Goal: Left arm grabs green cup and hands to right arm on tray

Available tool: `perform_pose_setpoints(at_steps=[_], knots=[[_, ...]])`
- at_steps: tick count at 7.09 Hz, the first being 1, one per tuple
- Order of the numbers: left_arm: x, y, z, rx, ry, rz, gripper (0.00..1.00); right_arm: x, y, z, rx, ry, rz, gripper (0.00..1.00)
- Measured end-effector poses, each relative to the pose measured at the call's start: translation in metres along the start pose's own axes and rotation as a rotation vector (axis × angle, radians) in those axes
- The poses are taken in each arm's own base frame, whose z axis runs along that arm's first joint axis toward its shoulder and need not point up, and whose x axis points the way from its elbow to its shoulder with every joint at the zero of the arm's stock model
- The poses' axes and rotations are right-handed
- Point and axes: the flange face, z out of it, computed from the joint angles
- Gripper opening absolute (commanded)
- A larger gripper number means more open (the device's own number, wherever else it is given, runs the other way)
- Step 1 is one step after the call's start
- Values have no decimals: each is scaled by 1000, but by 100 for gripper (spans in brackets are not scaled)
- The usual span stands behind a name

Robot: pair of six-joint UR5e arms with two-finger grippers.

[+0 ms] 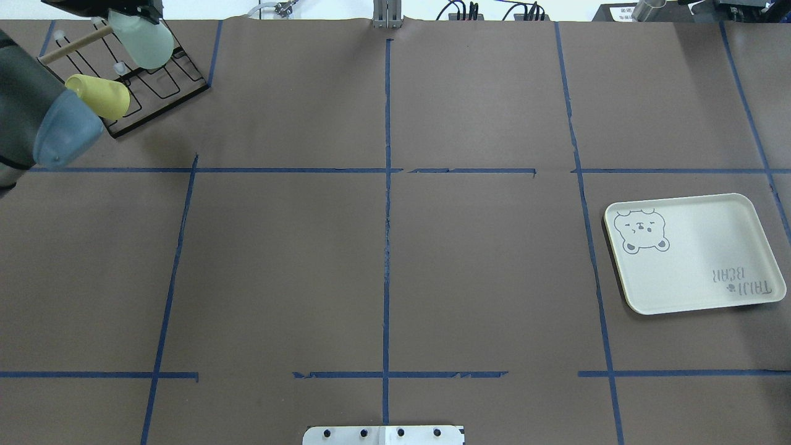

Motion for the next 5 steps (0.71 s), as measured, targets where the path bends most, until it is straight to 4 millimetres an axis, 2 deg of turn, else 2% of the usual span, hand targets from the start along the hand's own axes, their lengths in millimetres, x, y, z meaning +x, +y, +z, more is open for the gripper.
perform_pose_setpoints(at_steps=[2, 3, 5], knots=[[17, 39, 11, 3, 98, -125, 32, -19, -12, -12, 110, -67, 56, 100], [25, 62, 17, 0, 161, -192, 32, -36, -18, -20, 181, -120, 86, 100], [32, 109, 22, -10, 334, -331, 32, -88, -30, -28, 287, -255, 137, 100]])
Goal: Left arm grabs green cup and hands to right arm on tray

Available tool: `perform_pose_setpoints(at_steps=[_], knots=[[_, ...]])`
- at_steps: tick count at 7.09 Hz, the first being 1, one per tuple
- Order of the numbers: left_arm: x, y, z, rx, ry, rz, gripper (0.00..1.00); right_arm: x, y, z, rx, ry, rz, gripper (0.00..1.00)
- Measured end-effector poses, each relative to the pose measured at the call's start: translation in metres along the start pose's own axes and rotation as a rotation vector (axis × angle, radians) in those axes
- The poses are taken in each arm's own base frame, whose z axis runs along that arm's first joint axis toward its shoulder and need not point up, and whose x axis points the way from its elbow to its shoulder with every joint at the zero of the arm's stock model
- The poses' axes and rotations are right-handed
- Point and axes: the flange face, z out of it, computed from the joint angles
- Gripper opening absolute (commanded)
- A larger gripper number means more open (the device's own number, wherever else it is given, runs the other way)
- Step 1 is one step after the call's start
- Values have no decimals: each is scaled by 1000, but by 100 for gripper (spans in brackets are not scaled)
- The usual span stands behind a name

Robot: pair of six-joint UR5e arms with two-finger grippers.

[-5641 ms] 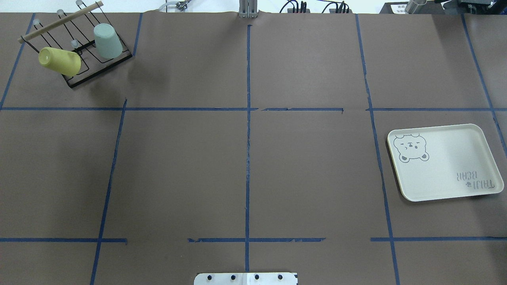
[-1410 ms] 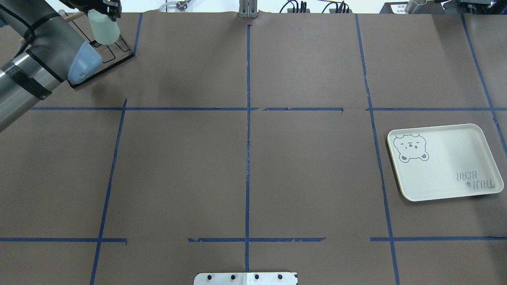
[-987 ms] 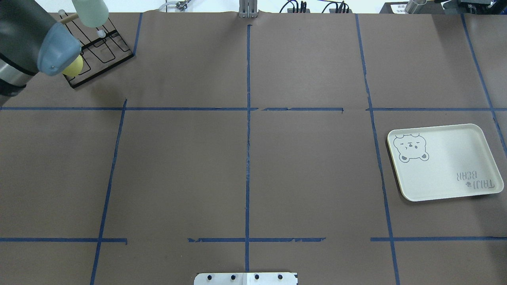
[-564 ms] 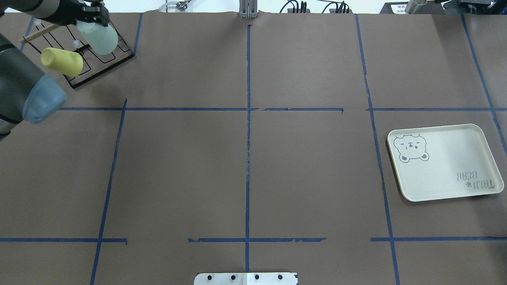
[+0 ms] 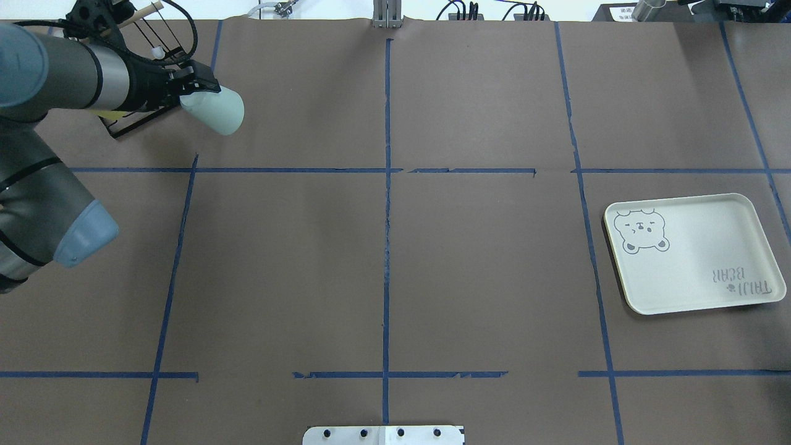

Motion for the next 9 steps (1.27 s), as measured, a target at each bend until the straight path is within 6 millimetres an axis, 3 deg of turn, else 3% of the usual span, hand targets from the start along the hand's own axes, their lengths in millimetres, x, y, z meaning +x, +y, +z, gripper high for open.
perform_pose_setpoints(at_steps=[2, 5, 7, 9], knots=[[13, 46, -3, -61, 169, -169, 32, -73, -3, 20, 38, -175, 82, 100], [43, 100, -20, -204, 409, -380, 32, -188, 6, 69, 30, -426, 118, 100], [57, 126, -38, -320, 565, -498, 32, -255, 6, 81, -9, -581, 145, 100], [68, 160, -52, -437, 685, -529, 32, -313, 21, 95, -4, -746, 172, 100]])
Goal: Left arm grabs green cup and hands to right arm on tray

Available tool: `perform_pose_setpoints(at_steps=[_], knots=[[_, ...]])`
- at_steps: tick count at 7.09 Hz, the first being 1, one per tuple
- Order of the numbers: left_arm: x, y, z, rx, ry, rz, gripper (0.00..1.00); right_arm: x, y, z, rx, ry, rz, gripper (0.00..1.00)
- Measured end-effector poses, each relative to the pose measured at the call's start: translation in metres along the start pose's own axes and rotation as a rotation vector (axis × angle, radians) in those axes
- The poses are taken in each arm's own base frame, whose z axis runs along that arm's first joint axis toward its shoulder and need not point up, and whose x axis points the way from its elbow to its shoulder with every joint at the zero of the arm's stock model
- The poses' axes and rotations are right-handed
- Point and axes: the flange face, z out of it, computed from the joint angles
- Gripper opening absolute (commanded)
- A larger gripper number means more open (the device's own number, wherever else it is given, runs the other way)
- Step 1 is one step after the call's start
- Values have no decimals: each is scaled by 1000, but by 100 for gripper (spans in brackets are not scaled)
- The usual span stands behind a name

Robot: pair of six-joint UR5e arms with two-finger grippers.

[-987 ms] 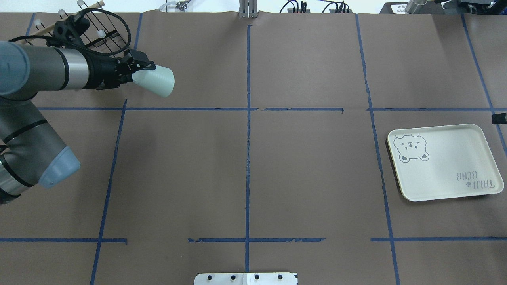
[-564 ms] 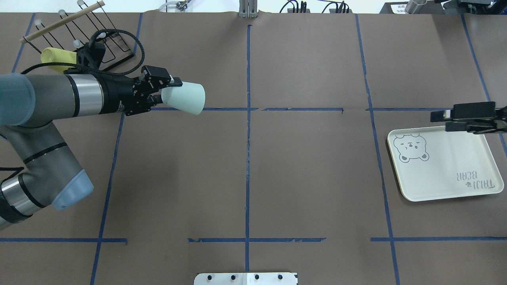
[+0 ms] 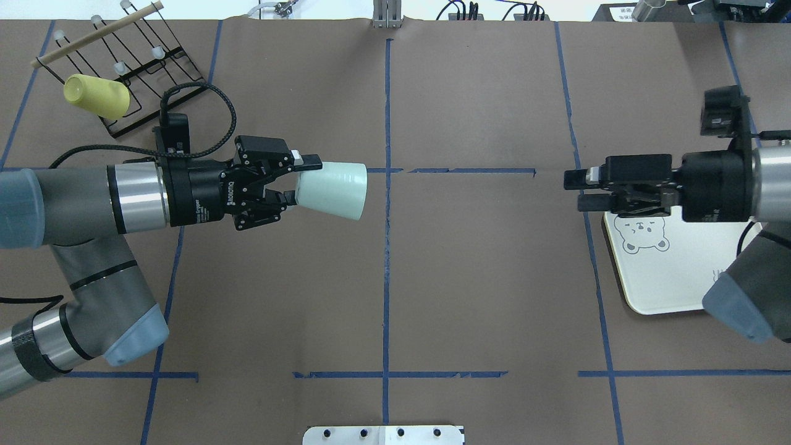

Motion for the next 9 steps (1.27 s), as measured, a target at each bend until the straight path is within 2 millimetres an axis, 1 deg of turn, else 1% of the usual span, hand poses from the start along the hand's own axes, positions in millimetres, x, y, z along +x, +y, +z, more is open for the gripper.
perform_pose_setpoints(at_steps=[2, 3, 6, 7, 9], knots=[[13, 20, 2, -83, 85, -81, 33, -21, 36, 44, 0, -177, 50, 100], [17, 27, 3, -113, 112, -115, 34, -31, 48, 60, -13, -235, 60, 100], [19, 38, 7, -151, 129, -151, 34, -62, 68, 99, -7, -343, 89, 100], [20, 40, 9, -157, 133, -153, 34, -67, 69, 108, 1, -359, 95, 100], [22, 43, 10, -165, 138, -155, 34, -72, 69, 120, 28, -376, 109, 99]])
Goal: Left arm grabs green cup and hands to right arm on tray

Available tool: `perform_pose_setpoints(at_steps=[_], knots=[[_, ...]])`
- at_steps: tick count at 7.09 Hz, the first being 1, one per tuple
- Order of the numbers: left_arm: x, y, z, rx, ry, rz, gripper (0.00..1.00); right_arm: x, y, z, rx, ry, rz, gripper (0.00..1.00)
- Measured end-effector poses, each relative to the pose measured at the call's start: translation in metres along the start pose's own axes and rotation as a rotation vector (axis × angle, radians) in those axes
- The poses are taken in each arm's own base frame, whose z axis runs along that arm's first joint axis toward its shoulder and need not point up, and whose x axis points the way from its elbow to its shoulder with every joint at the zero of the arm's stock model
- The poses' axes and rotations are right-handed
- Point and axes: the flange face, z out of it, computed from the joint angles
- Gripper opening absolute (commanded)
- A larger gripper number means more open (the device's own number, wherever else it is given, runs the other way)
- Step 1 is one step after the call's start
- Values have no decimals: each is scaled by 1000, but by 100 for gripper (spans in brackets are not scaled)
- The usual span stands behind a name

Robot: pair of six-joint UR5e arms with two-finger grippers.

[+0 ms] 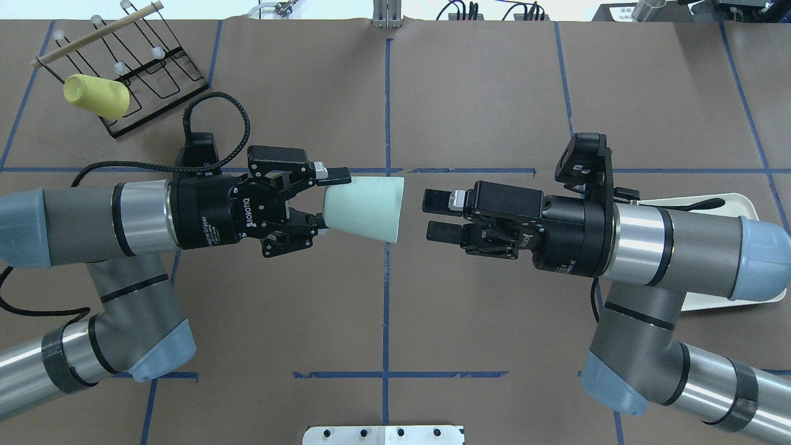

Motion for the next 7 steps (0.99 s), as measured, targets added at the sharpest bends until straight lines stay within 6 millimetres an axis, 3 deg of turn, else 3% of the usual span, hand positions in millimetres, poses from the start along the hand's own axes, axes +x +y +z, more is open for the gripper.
perform_pose_setpoints(at_steps=[4, 6, 7], knots=[[-2, 4, 2, -9, -1, -5, 35, -2, -4, 29, 38, -14, 7, 95], [-4, 6, 3, -14, -4, -9, 35, -3, -5, 33, 50, -10, 8, 87], [-6, 8, 4, -18, -6, -12, 35, -2, -6, 34, 54, -4, 10, 79]])
